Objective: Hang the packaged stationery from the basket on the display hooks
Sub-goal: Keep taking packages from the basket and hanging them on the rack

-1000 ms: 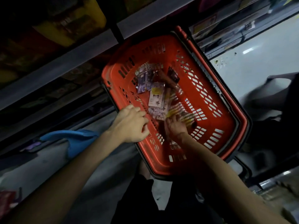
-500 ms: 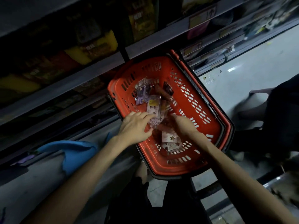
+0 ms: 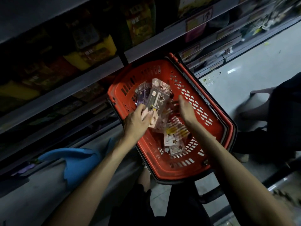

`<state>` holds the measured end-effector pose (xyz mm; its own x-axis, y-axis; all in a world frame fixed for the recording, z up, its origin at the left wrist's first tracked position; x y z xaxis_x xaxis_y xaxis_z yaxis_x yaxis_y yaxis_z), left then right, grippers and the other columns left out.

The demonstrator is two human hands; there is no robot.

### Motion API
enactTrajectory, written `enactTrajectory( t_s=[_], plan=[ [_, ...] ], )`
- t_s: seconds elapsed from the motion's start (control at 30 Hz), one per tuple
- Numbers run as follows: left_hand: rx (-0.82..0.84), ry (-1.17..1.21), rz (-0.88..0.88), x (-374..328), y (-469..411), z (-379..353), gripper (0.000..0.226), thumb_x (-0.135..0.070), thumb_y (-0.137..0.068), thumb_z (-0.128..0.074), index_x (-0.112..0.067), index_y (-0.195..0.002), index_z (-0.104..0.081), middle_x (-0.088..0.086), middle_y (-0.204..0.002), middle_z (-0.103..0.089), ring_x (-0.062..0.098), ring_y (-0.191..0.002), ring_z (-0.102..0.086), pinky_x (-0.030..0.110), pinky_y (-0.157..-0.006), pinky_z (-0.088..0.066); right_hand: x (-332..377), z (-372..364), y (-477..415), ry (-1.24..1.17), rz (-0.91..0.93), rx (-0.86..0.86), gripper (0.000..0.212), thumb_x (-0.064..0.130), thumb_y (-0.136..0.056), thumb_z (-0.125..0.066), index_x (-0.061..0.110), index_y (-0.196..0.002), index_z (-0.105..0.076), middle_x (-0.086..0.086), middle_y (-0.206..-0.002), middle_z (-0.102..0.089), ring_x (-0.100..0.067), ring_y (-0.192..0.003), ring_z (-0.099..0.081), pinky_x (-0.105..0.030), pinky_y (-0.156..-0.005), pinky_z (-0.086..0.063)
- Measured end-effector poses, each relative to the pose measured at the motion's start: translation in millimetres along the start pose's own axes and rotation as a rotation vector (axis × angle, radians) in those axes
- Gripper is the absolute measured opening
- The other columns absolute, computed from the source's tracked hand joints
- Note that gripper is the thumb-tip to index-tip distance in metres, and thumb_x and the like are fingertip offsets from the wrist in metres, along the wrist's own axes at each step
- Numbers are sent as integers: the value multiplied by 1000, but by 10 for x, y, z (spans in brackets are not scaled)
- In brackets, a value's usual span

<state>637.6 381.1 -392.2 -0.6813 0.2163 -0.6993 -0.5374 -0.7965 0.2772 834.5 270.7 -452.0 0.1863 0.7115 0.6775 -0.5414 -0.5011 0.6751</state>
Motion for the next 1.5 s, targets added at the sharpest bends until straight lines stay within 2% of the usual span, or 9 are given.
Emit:
enactTrajectory(
  t_s=[0.23,0.37,0.47,0.6,0.77,1.03,1.2,1.33,1.5],
  plan=[
    [-158,-155,-94,-54,48,-39,21,-37,-104,-60,-16,-104,-56,3,-89,-72,28,-74,-64,33,-62,-34,-1359,-447,-107,795,-309,128,27,31,-95,-65,9,-110,-70,-8,-109,-72,-27,-103,-70,-30,-76,-53],
    [-177,-148,-77,2,33,-41,19,-36,-104,-61,-17,-104,-56,-1,-87,-69,17,-69,-54,32,-62,-33,-1624,-655,-151,1054,-301,133,67,36,-99,-60,-1,-150,-38,-21,-148,-48,-34,-130,-56,-43,-98,-52],
    [-165,-141,-60,10,28,-58,18,-35,-105,-61,-18,-106,-56,-5,-86,-66,17,-70,-55,31,-63,-35,-1742,-666,-240,1186,-316,21,92,53,-95,-35,-11,-158,-13,-39,-162,-12,-56,-150,-18,-64,-119,-27],
    [-160,-153,-37,19,24,-62,18,-36,-105,-61,-19,-106,-56,-4,-88,-67,16,-72,-55,32,-67,-37,-1835,-584,-230,1009,-372,-44,88,59,-103,-37,-3,-160,-12,-31,-166,-16,-48,-153,-20,-57,-115,-37],
    [-163,-106,-67,-1,16,-43,18,-36,-105,-61,-18,-107,-57,0,-89,-71,22,-73,-63,36,-62,-46,-1413,-337,-87,648,-376,-69,26,23,-99,-61,11,-121,-64,-11,-121,-69,-29,-113,-68,-32,-83,-52],
    [-114,35,-53,-16,30,-27,30,-29,-109,-53,-6,-129,-55,-3,-86,-67,12,-67,-60,19,-58,-39,-504,276,551,534,-124,-224,17,20,-94,-60,17,-109,-69,-10,-109,-74,-33,-101,-69,-34,-75,-50],
    [-16,345,91,55,-43,12,41,-21,-109,-53,-6,-147,-50,14,-137,-64,28,-122,-62,30,-95,-50,-61,611,1075,344,28,-237,21,26,-79,-83,24,-90,-65,5,-87,-76,-19,-80,-72,-39,-71,-59],
    [-6,549,174,-70,-3,164,29,-3,-105,-56,0,-134,-58,8,-118,-67,26,-108,-62,6,-77,-46,261,793,1550,256,221,-284,22,25,-84,-81,31,-96,-64,11,-97,-76,-8,-87,-73,-38,-73,-62],
    [331,801,220,-511,175,159,15,-13,-99,-66,-19,-113,-67,2,-99,-73,17,-84,-68,29,-74,-53,612,973,2234,434,506,-453,22,13,-89,-76,23,-102,-61,13,-97,-71,-13,-88,-70,-32,-72,-54]
  ],
)
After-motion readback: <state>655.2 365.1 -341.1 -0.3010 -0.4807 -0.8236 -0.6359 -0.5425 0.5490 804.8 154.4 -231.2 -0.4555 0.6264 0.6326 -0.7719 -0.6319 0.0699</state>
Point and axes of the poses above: each hand's wrist, its own y-axis away from the middle knuckle, its own z-axis out of the back of the hand, x = y × z, the point moved 7 cm from there along -y, towards the middle knuckle
